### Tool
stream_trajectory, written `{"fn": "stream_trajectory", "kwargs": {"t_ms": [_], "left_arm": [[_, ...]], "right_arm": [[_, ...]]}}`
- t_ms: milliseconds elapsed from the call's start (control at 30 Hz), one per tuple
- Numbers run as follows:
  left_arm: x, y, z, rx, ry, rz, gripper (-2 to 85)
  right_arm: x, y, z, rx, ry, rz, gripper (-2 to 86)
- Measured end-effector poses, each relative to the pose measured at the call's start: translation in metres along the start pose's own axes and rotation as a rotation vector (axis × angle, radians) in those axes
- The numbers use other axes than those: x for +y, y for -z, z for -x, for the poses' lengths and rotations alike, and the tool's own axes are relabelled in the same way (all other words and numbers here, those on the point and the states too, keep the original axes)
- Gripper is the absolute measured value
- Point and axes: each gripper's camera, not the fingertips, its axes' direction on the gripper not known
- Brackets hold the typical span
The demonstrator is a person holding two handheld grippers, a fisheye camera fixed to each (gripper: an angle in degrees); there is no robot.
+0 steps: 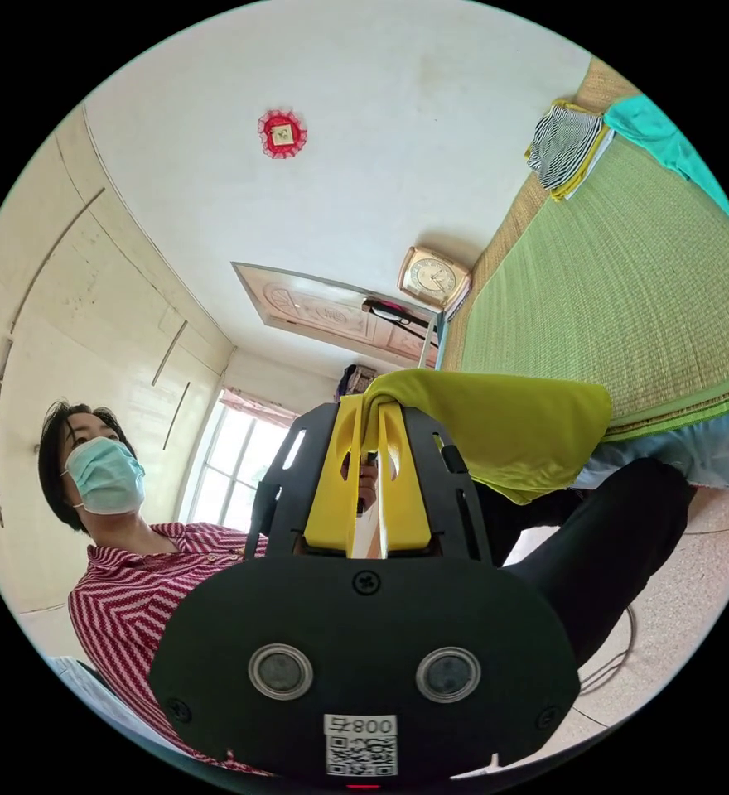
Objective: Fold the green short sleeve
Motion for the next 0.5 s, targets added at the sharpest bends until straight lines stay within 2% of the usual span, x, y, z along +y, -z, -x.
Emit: {"fn": "stream_trajectory", "kwargs": {"t_ms": [200, 267, 400, 500], "left_arm": [[-0.091, -0.051, 0.046, -0.023, 0.04, 0.046, 2.2], [-0.147, -0.076, 0.07, -0.034, 0.05, 0.064, 2.2], [-0.254, -0.12, 0.095, -0.073, 0.005, 0.082, 2.3], [-0.356, -0.165, 0.095, -0.087, -0.105, 0.086, 2.3]], "right_arm": [[-0.08, 0.003, 0.017, 0.046, -0.03, 0.003, 1.6], [-0.12, 0.001, 0.018, 0.073, -0.041, 0.009, 1.6], [-0.25, -0.011, 0.022, 0.115, -0.008, 0.025, 1.6], [-0.37, -0.018, 0.036, 0.112, 0.043, 0.009, 1.7]]}}
